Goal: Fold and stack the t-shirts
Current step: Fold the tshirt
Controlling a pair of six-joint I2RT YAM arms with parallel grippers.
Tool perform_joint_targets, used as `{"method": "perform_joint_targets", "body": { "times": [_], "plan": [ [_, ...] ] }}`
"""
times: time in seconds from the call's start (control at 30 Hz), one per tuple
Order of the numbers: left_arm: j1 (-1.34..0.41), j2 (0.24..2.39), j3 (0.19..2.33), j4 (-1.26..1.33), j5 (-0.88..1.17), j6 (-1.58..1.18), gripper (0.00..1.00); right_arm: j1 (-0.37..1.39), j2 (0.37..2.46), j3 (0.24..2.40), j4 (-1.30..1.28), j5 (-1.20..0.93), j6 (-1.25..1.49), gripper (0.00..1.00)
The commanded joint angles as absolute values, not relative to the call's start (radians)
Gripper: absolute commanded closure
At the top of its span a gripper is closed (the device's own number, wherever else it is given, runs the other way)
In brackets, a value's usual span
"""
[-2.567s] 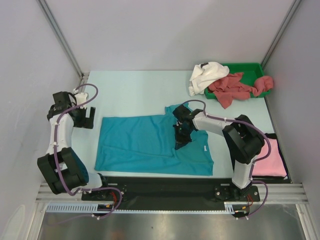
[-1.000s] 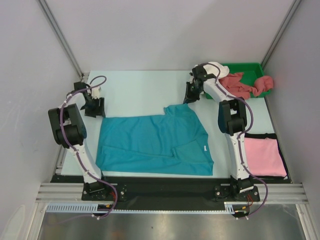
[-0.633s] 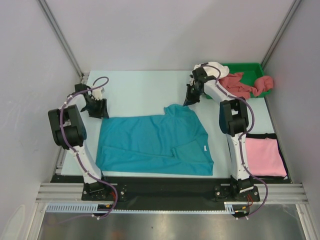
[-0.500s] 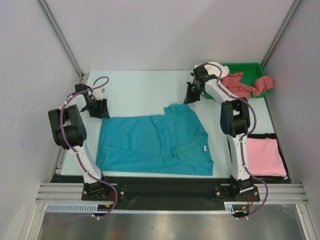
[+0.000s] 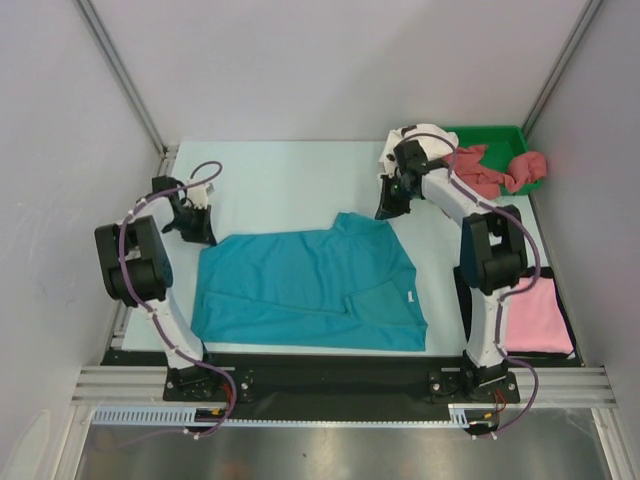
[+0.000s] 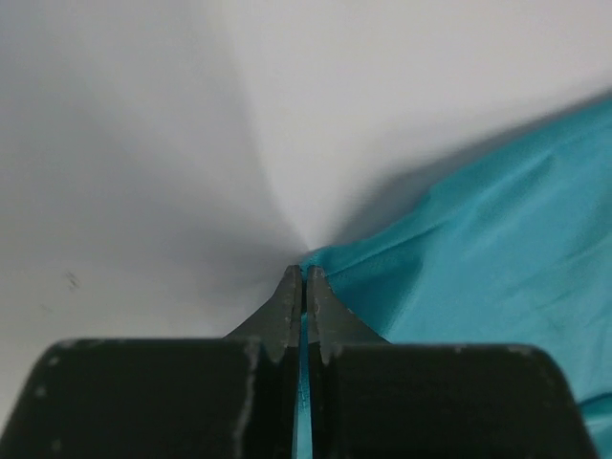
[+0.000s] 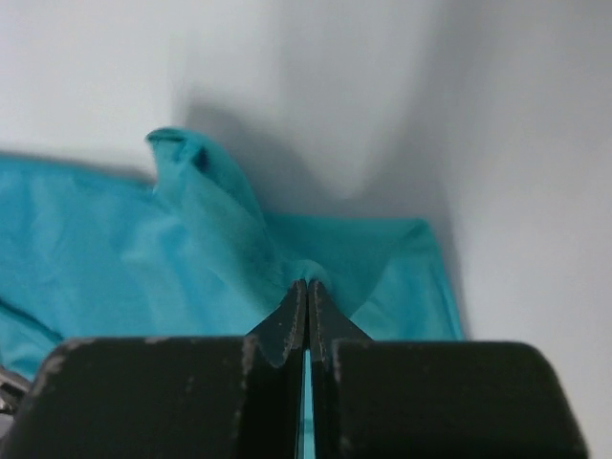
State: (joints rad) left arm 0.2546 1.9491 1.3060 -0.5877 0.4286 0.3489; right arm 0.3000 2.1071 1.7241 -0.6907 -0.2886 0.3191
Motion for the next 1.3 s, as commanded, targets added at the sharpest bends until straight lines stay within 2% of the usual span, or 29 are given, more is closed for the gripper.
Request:
{"method": "perform_joint_targets", "body": {
  "times": [0.0,0.27,0.57,0.73,1.27],
  "plan": [
    [0.244,1.788,1.244,-0.598,0.468,0.422,1.0,0.331,1.901,1.602,-0.647,-0.25,0.287,1.0],
    [0.245,1.556,1.046,-0.61,0.436,0.629,1.0,0.38,1.533,1.198,-0.663,-0.157,0.336,1.0],
    [0.247,1.425,0.936,-0.66,0.365,0.822,1.0,0.422,1.345,0.908,-0.643,-0.136,0.437,1.0],
    [0.249,1.417,0.897,-0.663,0.299,0.882,1.0,0.457,1.327,0.838,-0.58,-0.14,0.509,1.0],
    [0.249,1.428,0.9,-0.597,0.299,0.873,1.0,0.535,1.325,0.787,-0.637,-0.112,0.594,1.0]
  ]
}}
